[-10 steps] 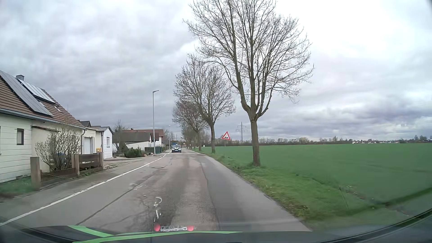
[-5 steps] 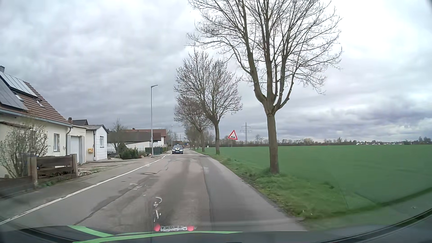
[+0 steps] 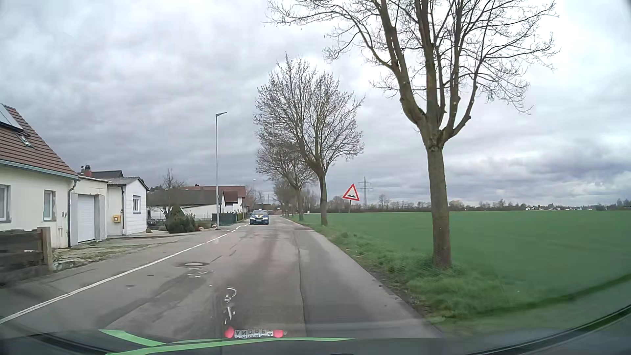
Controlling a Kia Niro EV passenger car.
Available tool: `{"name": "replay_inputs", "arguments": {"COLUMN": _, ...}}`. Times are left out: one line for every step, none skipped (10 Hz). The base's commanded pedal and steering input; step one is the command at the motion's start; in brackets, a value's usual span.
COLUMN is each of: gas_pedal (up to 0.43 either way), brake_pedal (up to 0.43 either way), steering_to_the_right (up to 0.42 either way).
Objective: Follow the waypoints while adhering to traffic rules and regulations
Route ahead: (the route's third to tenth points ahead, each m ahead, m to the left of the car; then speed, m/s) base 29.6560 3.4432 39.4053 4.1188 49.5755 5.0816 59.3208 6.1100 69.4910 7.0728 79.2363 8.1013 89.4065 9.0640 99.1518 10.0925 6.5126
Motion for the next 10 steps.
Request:
{"name": "replay_inputs", "arguments": {"gas_pedal": 0.0, "brake_pedal": 0.0, "steering_to_the_right": -0.017}}
{"name": "replay_inputs", "arguments": {"gas_pedal": 0.0, "brake_pedal": 0.0, "steering_to_the_right": -0.017}}
{"name": "replay_inputs", "arguments": {"gas_pedal": 0.0, "brake_pedal": 0.0, "steering_to_the_right": -0.016}}
{"name": "replay_inputs", "arguments": {"gas_pedal": 0.0, "brake_pedal": 0.0, "steering_to_the_right": -0.015}}
{"name": "replay_inputs", "arguments": {"gas_pedal": 0.0, "brake_pedal": 0.0, "steering_to_the_right": -0.012}}
{"name": "replay_inputs", "arguments": {"gas_pedal": 0.0, "brake_pedal": 0.0, "steering_to_the_right": -0.009}}
{"name": "replay_inputs", "arguments": {"gas_pedal": 0.0, "brake_pedal": 0.0, "steering_to_the_right": -0.009}}
{"name": "replay_inputs", "arguments": {"gas_pedal": 0.0, "brake_pedal": 0.0, "steering_to_the_right": -0.008}}
{"name": "replay_inputs", "arguments": {"gas_pedal": 0.0, "brake_pedal": 0.0, "steering_to_the_right": -0.006}}
{"name": "replay_inputs", "arguments": {"gas_pedal": 0.0, "brake_pedal": 0.0, "steering_to_the_right": -0.006}}
